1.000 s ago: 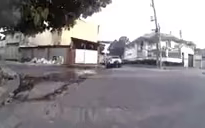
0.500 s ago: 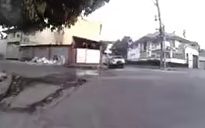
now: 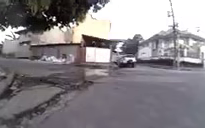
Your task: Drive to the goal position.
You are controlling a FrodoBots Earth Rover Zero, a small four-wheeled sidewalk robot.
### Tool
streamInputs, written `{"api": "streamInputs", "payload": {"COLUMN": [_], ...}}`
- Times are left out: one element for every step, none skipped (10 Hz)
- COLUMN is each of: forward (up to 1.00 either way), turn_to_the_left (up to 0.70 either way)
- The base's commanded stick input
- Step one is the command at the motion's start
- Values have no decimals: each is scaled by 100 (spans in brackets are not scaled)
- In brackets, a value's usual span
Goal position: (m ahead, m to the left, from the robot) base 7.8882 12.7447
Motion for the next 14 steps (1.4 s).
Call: {"api": "streamInputs", "payload": {"forward": [100,100,100,100,100,100,100,100,100,100,100,100,100,100], "turn_to_the_left": [40,40,27,11,0,0,0,0,0,0,0,0,0,0]}}
